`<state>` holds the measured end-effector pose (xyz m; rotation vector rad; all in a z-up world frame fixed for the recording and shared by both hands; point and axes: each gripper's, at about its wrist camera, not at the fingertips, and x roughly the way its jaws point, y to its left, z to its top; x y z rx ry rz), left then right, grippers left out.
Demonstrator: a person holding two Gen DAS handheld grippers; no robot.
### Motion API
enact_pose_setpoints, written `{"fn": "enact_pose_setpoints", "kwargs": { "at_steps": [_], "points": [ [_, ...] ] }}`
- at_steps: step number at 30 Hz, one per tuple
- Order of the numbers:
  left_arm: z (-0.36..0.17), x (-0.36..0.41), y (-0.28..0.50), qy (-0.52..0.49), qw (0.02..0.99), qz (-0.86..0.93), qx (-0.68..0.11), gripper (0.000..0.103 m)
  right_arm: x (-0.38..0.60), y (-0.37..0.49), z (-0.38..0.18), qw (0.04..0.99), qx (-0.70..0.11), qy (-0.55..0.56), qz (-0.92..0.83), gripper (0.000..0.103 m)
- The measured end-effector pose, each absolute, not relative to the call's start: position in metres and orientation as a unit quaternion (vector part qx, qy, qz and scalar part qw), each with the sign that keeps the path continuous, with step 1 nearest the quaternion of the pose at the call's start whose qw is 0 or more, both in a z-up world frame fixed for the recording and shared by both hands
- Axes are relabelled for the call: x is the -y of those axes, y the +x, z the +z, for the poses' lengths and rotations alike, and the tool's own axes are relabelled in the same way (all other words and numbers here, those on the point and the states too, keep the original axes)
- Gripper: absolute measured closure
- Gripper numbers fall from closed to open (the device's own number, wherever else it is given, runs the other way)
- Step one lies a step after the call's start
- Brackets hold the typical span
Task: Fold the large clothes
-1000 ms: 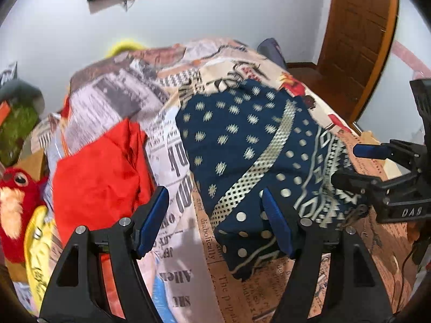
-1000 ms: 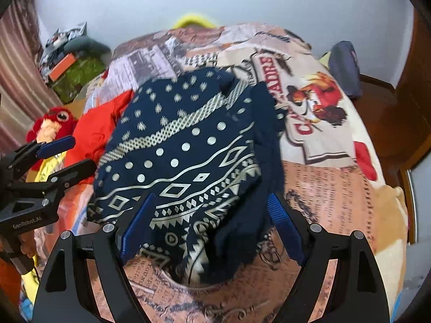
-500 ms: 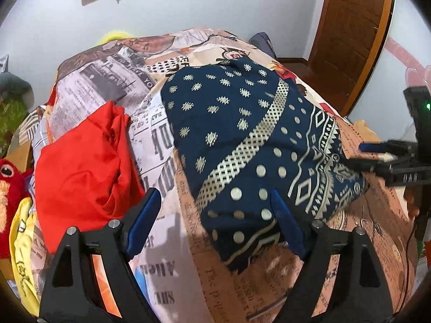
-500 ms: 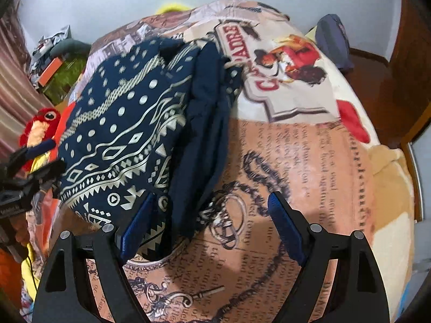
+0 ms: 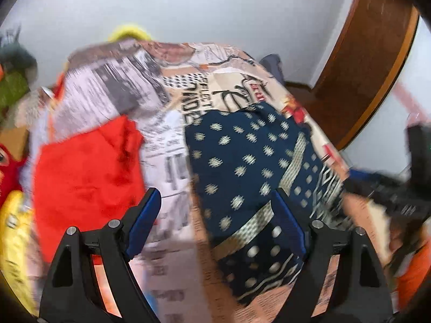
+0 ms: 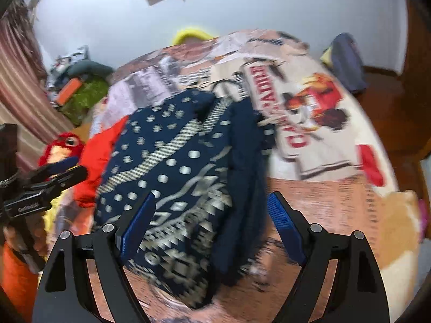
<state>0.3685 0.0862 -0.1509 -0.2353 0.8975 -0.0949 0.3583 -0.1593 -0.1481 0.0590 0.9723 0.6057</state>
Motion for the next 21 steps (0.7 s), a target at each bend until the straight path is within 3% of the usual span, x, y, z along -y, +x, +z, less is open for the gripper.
{"fn": "enact_pose_setpoints", "kwargs": {
  "at_steps": [7,11,21],
  "points": [
    [-0.198,-0.097,0.405,-0.220,0.843,-0.093,-0.482,0.020,0.162,0.397,-0.194,0.814,-0.507,0.068,0.274,0.020],
    [-0.217,-0.105,0.421,-0.277,0.817,-0.120,-0.491,0.019,0.180,0.417,-0.211,0.792,-0.523,0.111,0.296,0.011],
    [-0.246,-0.108,0.452,-0.342,0.780,-0.142,-0.505,0.012,0.174,0.439,-0.232,0.748,-0.552,0.173,0.326,0.005]
  ]
}}
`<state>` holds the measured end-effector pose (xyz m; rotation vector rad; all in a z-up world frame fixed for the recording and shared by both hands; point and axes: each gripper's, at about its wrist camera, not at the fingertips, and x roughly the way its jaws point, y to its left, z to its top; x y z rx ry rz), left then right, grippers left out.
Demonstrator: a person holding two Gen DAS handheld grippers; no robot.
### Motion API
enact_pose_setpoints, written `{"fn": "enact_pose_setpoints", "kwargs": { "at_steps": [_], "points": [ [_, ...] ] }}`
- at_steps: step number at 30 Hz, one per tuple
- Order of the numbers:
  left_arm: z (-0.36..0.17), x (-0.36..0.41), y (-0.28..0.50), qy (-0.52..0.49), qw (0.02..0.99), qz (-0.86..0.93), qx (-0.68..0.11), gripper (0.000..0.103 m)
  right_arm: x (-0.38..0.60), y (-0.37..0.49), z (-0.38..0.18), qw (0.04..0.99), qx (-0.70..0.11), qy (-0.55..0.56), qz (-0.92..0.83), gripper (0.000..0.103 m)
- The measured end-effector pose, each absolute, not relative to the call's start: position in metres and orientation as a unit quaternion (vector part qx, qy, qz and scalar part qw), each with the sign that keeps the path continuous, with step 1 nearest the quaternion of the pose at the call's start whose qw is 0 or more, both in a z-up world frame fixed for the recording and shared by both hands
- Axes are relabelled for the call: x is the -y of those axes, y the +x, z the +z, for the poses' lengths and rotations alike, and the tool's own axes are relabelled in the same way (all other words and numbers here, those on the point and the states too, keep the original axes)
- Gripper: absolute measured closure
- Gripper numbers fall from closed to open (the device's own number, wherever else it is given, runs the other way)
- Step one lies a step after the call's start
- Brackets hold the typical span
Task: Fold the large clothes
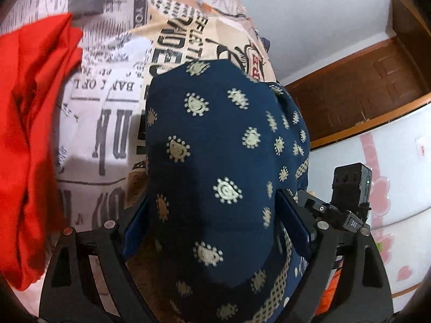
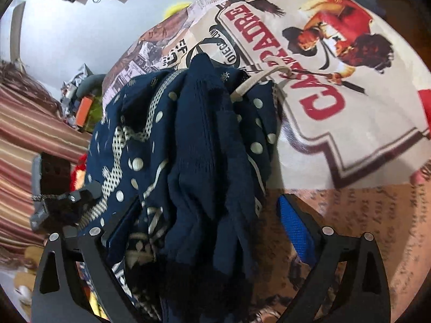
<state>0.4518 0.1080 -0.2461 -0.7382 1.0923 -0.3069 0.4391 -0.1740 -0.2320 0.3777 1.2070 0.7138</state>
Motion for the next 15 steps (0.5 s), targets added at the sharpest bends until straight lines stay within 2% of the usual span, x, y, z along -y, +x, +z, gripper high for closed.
{"fn": "enact_pose_setpoints", "kwargs": {
  "at_steps": [4,8,9,11,15],
  "points": [
    [-0.251,-0.109,0.453,-0.356,0.766,-0.148,-0.515,0.012,0.171,0.441,-0.231,0.732,-0.564,0.185,0.333,0.007],
    [-0.243,-0.104,0.451,-0.337,0.774,-0.148,-0.515,0.023,0.165,0.436,-0.223,0.721,-0.567,0.201,0.344,0.038],
    [-0.241,-0.103,0.450,-0.333,0.777,-0.148,-0.513,0.028,0.163,0.434,-0.220,0.723,-0.566,0.202,0.341,0.042],
    [-0.233,-0.101,0.447,-0.322,0.783,-0.147,-0.511,0.037,0.158,0.431,-0.212,0.733,-0.561,0.190,0.335,0.058],
    [-0.209,-0.100,0.437,-0.313,0.794,-0.153,-0.499,0.049,0.151,0.424,-0.192,0.745,-0.554,0.172,0.329,0.069]
  ]
}}
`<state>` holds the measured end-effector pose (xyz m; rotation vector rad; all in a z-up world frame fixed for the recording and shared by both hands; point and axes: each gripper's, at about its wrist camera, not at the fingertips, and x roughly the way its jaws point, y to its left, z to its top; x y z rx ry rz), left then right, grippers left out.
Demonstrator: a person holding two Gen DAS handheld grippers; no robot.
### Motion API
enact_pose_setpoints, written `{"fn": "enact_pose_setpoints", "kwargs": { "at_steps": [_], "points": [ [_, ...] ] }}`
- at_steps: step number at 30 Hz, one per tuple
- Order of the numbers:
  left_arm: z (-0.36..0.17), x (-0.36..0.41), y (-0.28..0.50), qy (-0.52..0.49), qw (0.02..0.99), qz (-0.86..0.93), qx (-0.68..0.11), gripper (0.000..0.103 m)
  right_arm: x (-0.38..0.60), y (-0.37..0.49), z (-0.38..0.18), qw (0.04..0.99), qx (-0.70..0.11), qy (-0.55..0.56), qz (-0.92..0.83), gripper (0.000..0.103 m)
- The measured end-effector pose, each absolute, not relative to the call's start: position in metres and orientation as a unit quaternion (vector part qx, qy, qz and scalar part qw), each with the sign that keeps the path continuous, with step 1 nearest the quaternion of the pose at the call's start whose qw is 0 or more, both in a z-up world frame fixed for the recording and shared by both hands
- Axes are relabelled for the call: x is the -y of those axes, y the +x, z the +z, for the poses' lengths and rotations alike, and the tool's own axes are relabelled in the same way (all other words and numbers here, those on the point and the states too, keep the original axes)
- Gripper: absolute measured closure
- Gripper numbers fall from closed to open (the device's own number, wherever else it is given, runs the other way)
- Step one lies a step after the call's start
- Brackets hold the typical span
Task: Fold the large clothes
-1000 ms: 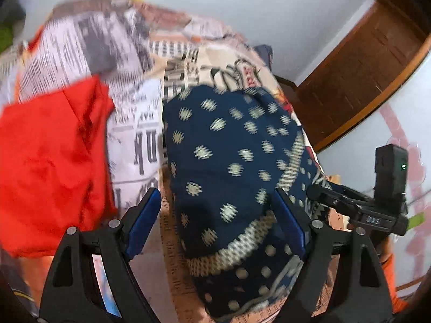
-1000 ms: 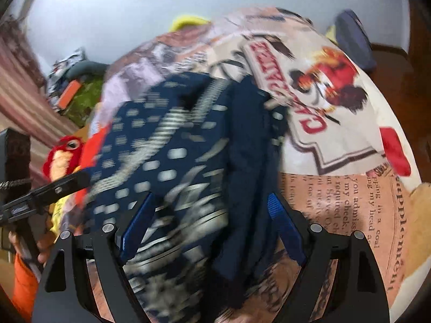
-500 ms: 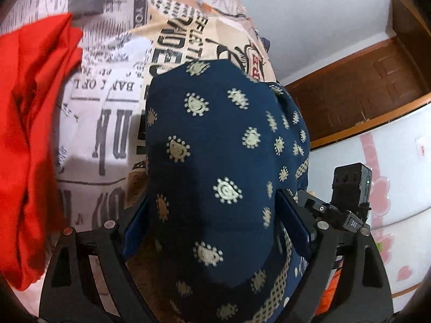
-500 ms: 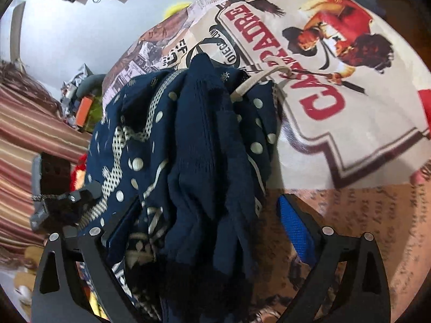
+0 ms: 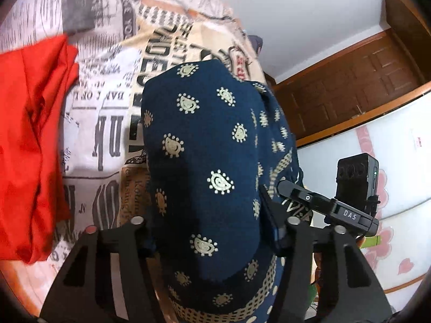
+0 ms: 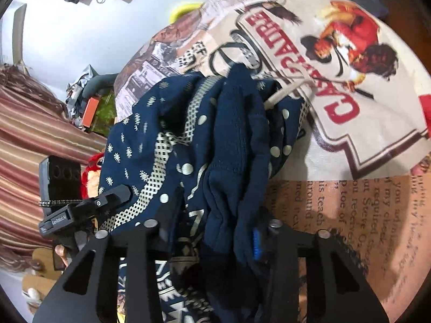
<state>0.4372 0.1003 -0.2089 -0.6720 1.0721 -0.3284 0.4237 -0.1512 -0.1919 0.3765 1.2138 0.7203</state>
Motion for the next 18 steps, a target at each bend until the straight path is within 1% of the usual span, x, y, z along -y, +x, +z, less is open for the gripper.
{"fn": "enact_pose_setpoints", "kwargs": {
  "at_steps": [3,12,15,18],
  "points": [
    [-0.183,-0.102,0.426,-0.293,0.811,-0.150,-0.484,0.051,0.140,0.412,-0.169,0.756,-0.545,0.152,0.330,0.071],
    [-0.086,-0.154,0.377,-0.279,0.859,-0.147,-0.404,0.051,0.089,0.374,-0.078,0.800,-0.465,0.110,0.364,0.072],
    [-0.062,-0.184,0.358,-0.276,0.872,-0.139,-0.381,0.051,0.068,0.365,-0.062,0.802,-0.448,0.104,0.381,0.072],
    [-0.051,-0.214,0.340,-0.273,0.880,-0.125,-0.369,0.051,0.038,0.361,-0.055,0.800,-0.436,0.095,0.402,0.072]
  ]
}}
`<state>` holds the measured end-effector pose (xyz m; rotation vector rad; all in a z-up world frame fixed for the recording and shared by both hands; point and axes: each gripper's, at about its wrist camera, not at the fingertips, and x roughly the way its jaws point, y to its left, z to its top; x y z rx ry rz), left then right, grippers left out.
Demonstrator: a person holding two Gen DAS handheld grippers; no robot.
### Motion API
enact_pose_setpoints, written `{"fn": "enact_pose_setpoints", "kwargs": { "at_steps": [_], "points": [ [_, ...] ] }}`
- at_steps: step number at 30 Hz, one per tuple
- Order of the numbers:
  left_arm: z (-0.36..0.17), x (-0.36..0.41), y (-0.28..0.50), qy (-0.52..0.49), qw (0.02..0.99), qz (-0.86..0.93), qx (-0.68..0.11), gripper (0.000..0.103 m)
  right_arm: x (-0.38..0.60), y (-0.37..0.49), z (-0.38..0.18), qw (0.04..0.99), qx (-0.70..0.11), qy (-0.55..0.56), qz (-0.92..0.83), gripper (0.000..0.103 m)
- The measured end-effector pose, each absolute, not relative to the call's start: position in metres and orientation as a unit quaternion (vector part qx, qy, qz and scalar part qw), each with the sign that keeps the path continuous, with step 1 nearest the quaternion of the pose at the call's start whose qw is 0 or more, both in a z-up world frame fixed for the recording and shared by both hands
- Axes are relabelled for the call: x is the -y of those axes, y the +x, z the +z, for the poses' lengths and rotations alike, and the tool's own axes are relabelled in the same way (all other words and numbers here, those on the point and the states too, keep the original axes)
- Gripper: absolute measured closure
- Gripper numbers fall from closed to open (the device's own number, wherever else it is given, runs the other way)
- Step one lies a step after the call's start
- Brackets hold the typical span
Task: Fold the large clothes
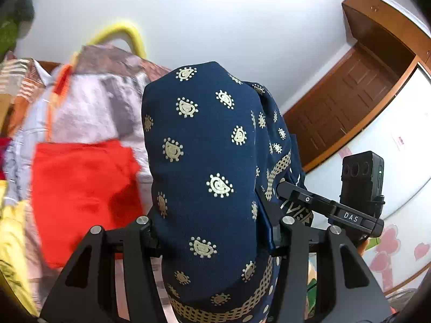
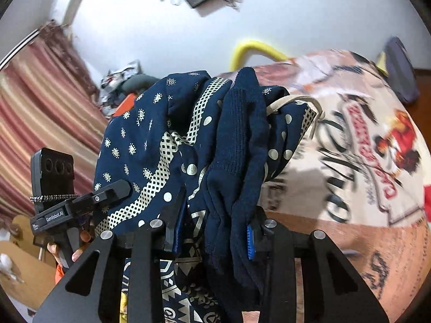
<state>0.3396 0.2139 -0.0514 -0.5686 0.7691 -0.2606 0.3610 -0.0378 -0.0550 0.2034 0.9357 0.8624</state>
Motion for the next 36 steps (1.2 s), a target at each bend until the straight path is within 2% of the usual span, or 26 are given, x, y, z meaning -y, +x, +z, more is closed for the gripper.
{"fn": "enact_pose_setpoints", "kwargs": {
  "at_steps": [5,10,20,24,27,30,33,34,36],
  "points": [
    [-0.054,-0.268,0.323,-0.276,0.883,-0.091,-0.369,0.051,-0.019,0.362,-0.066,0.790,-0.436,0.084,0.423,0.072],
    [-0.086,-0.314,0.322,-0.292,0.872,-0.055,-0.388,0.051,-0.068,0.374,-0.105,0.768,-0.470,0.087,0.426,0.072],
    [-0.197,-0.374,0.356,-0.334,0.838,-0.009,-0.432,0.051,-0.130,0.404,-0.186,0.752,-0.523,0.053,0.397,0.072],
    [-0.245,-0.379,0.366,-0.336,0.821,0.010,-0.461,0.047,-0.140,0.412,-0.218,0.758,-0.540,0.024,0.365,0.071],
    [-0.247,-0.379,0.360,-0.332,0.829,0.011,-0.451,0.042,-0.141,0.404,-0.221,0.775,-0.510,-0.019,0.372,0.067],
    [-0.235,-0.370,0.352,-0.290,0.838,0.030,-0.461,0.039,-0.138,0.396,-0.214,0.788,-0.491,-0.056,0.368,0.057],
    [-0.221,-0.355,0.339,-0.244,0.848,0.047,-0.468,0.031,-0.134,0.385,-0.206,0.804,-0.473,-0.096,0.347,0.043],
    [-0.218,-0.350,0.333,-0.232,0.850,0.052,-0.470,0.027,-0.133,0.381,-0.205,0.807,-0.470,-0.115,0.338,0.035],
    [-0.212,-0.340,0.319,-0.212,0.854,0.052,-0.473,0.024,-0.131,0.376,-0.207,0.805,-0.471,-0.135,0.334,0.031]
  ]
}}
